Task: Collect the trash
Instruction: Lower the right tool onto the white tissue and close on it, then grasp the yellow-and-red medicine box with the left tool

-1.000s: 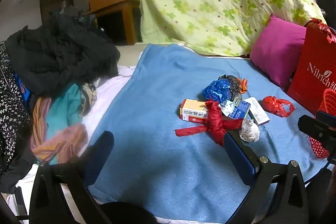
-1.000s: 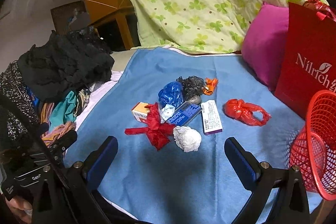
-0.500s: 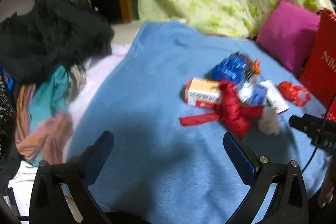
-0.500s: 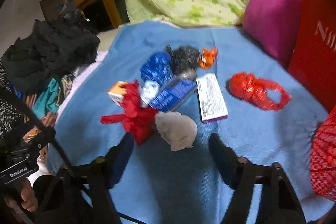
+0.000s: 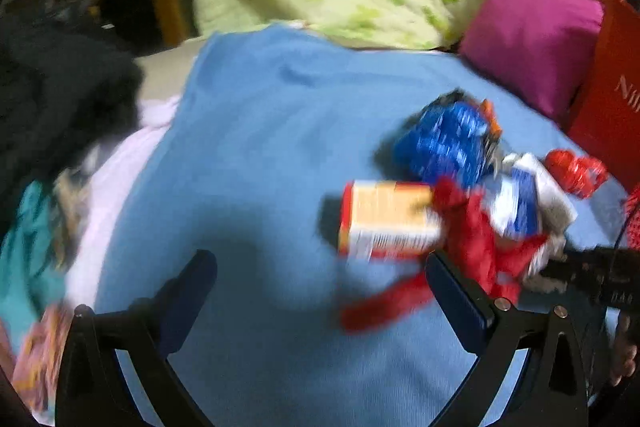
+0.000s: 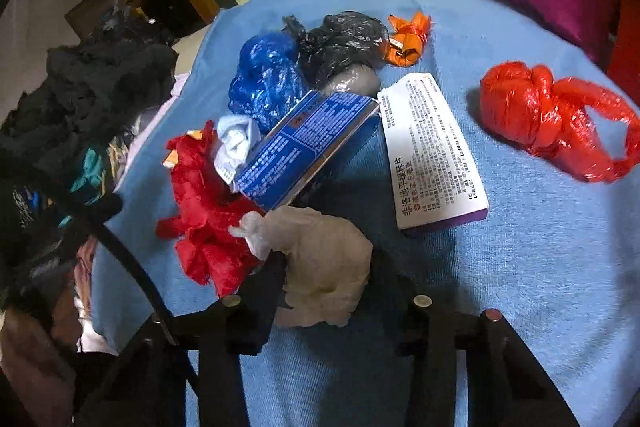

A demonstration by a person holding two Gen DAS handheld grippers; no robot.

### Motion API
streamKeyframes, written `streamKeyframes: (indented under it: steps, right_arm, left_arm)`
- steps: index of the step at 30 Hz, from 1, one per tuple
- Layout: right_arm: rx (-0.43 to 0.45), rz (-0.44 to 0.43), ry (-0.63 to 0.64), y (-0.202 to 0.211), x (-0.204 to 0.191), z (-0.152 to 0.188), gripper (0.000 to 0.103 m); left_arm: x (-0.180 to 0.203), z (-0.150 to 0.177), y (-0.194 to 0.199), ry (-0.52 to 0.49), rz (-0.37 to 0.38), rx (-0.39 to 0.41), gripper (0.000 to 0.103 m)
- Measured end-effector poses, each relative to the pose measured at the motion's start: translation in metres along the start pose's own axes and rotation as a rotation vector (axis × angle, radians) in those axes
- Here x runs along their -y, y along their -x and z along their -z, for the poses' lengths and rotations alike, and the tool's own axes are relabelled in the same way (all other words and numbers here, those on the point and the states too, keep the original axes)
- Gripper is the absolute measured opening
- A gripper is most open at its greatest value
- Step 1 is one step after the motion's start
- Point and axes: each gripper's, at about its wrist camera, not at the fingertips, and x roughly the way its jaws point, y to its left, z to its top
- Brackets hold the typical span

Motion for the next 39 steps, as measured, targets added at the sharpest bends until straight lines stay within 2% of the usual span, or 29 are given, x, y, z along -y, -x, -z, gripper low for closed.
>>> streamKeyframes:
  steps: [4, 7, 8, 12, 14, 17, 19, 22, 25, 28, 30, 32, 36, 37, 39]
  right_arm:
    - [0.009, -0.008, 0.002, -0.001, 0.003, 0.000, 0.041]
    - [0.012, 0.000, 0.023, -0.002, -0.002, 0.001, 0.041]
    - [0.012, 0.001, 0.027, -0.002, -0.002, 0.001, 0.041]
    - [0.006, -0.010, 0.018, -0.002, -0.002, 0.001, 0.040]
    - [0.005, -0.015, 0.014, -0.002, -0.001, 0.001, 0.040]
    - [0.005, -0.014, 0.017, -0.001, 0.000, 0.001, 0.040]
    - [0.007, -0.016, 0.013, 0.000, 0.000, 0.000, 0.040]
    - [0.009, -0.018, 0.008, 0.002, 0.001, 0.001, 0.040]
    - [0.013, -0.017, 0.001, 0.005, 0.000, 0.001, 0.040]
    - [0.014, -0.020, 0.000, 0.007, 0.001, 0.001, 0.040]
    - [0.011, -0.021, -0.001, 0.006, 0.001, 0.001, 0.040]
    - [0.008, -0.021, -0.006, 0.005, 0.002, 0.001, 0.040]
    - [0.010, -0.023, -0.009, 0.005, 0.003, 0.001, 0.040]
    - [0.011, -0.024, -0.009, 0.005, 0.003, 0.001, 0.040]
    - [0.012, -0.027, -0.007, 0.006, 0.003, 0.001, 0.040]
  left_arm:
    - [-0.014, -0.032, -0.025, 0.032, 0.128, 0.001, 0.103]
    - [-0.023, -0.047, -0.051, 0.106, 0.244, -0.041, 0.103]
    - [-0.026, -0.048, -0.063, 0.151, 0.318, -0.069, 0.103]
    - [-0.026, -0.040, -0.085, 0.236, 0.490, -0.142, 0.103]
    - [-0.024, -0.034, -0.084, 0.263, 0.541, -0.162, 0.103]
    - [-0.018, -0.019, -0.069, 0.252, 0.609, -0.177, 0.102]
    - [-0.010, -0.010, -0.055, 0.203, 0.632, -0.187, 0.102]
    - [0.012, 0.009, -0.022, 0.058, 0.610, -0.188, 0.102]
    - [0.021, 0.017, 0.000, -0.025, 0.595, -0.199, 0.102]
    - [0.015, 0.013, 0.011, -0.102, 0.473, -0.179, 0.102]
    - [0.013, 0.004, 0.010, -0.158, 0.355, -0.151, 0.102]
    - [0.013, -0.004, 0.002, -0.195, 0.293, -0.133, 0.102]
    - [0.021, -0.012, -0.032, -0.229, 0.290, -0.192, 0.102]
    - [0.023, -0.010, -0.038, -0.237, 0.294, -0.206, 0.096]
    - [0.026, -0.009, -0.056, -0.252, 0.271, -0.267, 0.074]
